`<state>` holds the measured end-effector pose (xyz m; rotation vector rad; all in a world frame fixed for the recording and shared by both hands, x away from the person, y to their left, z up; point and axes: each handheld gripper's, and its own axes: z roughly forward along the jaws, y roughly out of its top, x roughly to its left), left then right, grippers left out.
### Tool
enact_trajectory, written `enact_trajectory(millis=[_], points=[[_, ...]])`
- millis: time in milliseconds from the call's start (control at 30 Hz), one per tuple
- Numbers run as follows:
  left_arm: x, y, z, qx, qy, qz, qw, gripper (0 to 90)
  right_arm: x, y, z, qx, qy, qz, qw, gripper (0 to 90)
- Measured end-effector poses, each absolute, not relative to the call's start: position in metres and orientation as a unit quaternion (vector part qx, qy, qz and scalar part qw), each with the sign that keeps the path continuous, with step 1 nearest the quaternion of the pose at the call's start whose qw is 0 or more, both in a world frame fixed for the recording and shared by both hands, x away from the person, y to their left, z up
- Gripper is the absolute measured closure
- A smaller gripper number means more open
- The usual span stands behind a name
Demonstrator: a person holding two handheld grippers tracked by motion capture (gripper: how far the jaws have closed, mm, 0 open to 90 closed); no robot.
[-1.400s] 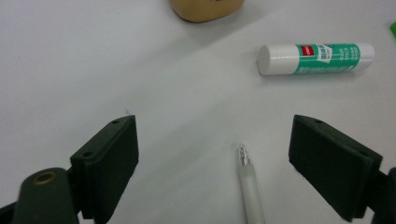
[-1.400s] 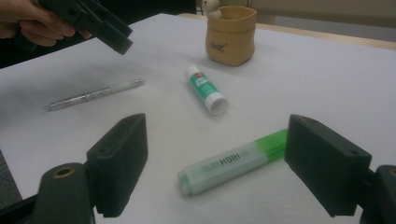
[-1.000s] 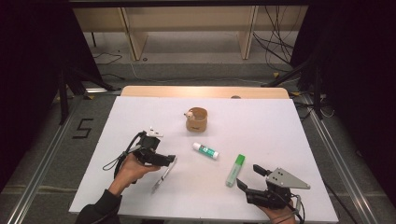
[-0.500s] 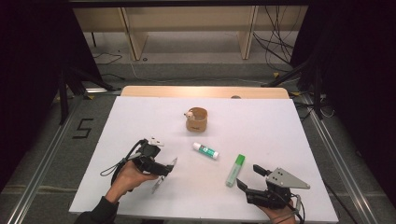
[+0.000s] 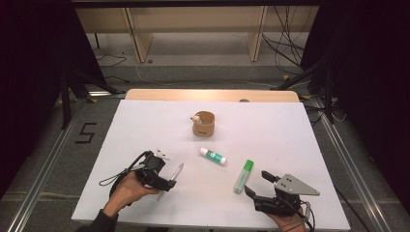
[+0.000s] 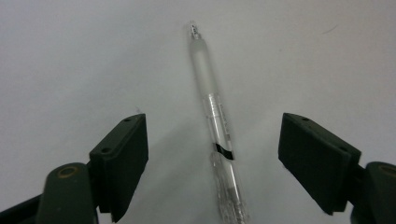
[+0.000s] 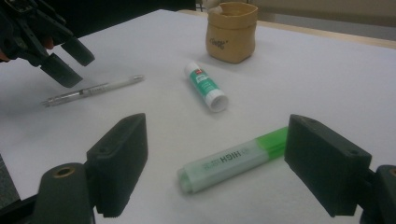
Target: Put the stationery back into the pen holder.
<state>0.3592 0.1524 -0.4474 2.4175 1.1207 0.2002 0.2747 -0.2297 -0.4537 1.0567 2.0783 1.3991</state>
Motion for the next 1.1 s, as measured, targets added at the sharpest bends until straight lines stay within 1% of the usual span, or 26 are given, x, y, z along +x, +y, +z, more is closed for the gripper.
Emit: enact_trajectory(millis=[300,600,967,1100], points=[[0.352,0.15,-0.455,0.892,0.397,0.059,0.209,39.6,0.274,-0.228,-0.453,0.379,0.749,0.501,0.212,22.5],[0.352,0.148,-0.461,0.894,0.404,0.057,0.187,53.2,0.274,-0.228,-0.454,0.379,0.749,0.5,0.211,22.5],[0.353,0.148,-0.465,0.894,0.408,0.05,0.177,61.4,0.275,-0.228,-0.455,0.378,0.751,0.498,0.211,22.5],[0.351,0.145,-0.465,0.899,0.4,0.061,0.167,64.3,0.275,-0.228,-0.455,0.379,0.751,0.499,0.21,22.5]])
